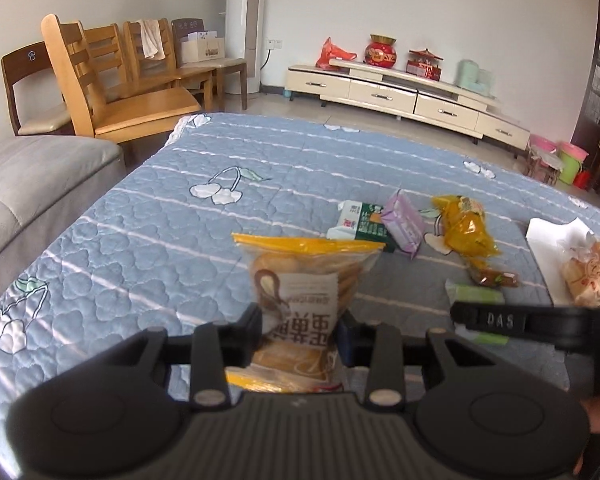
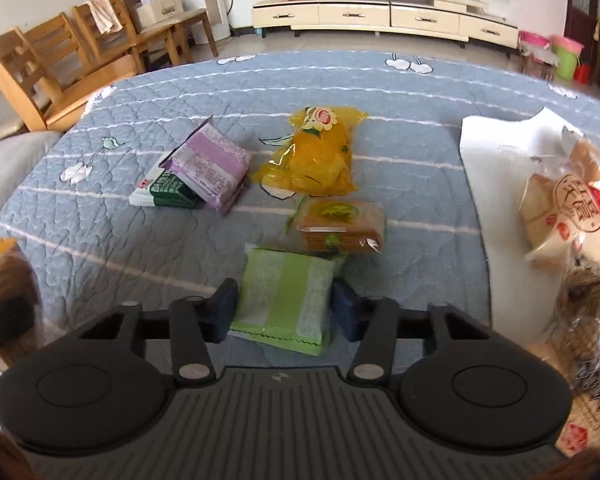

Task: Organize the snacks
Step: 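Grasp the yellow-top bread bag with the left tool while the right tool grasps the green packet, then carry the yellow-top bag and green packet over the white box lid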

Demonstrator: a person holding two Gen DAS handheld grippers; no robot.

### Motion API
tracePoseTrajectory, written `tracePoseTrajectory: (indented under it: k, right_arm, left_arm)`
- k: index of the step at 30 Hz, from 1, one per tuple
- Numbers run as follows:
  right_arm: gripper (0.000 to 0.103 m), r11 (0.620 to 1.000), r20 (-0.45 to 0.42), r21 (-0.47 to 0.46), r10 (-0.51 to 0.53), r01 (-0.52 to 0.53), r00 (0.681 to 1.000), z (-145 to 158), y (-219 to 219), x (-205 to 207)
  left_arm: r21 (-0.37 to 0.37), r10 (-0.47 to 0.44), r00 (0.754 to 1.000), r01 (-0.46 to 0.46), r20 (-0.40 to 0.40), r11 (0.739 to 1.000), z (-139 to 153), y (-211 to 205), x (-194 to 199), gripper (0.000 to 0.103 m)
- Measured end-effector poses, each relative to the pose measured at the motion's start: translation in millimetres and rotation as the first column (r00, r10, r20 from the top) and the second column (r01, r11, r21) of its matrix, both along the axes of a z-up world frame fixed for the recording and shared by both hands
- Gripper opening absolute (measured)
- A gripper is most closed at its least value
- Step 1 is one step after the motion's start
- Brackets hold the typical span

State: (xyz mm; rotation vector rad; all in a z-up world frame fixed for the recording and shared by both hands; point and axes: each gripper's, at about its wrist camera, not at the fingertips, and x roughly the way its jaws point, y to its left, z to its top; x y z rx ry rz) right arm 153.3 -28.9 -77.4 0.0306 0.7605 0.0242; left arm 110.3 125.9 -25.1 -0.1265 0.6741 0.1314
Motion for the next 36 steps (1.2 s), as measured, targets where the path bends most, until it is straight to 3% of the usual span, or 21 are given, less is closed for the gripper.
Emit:
tracePoseTrajectory:
  k: [5, 15, 22, 36]
  right_arm:
    - [0.062, 1.0, 0.005, 0.011, 0.015, -0.015, 1.0, 7.6, -19.8, -26.7]
    - [0.062, 0.999, 0.119, 0.026, 0.028, -0.031, 0.992, 48.1, -62.1, -107.6]
    - [0.062, 1.0, 0.182, -0.011, 0.019, -0.017, 0.983, 69.2, -84.7, -152.6]
    - [0.062, 1.0, 0.263, -0.009, -0.012, 0.015, 0.965, 94.2, -120.4, -200.2]
  left_arm:
    - [-0.006, -0.013, 1.0, 0.013, 0.025, 1.0, 9.1, -10.2, -10.0, 0.037]
    - [0.008, -0.045, 0.998, 0.045, 0.05, 0.999, 28.5, -36.3, -45.4, 0.037]
    - [0.027, -0.074, 0.994, 0.072, 0.075, 0.997, 43.1, -52.9, -69.0, 0.037]
    - [0.062, -0.119, 0.985, 0.112, 0.123, 0.992, 63.1, -77.1, -100.5, 0.037]
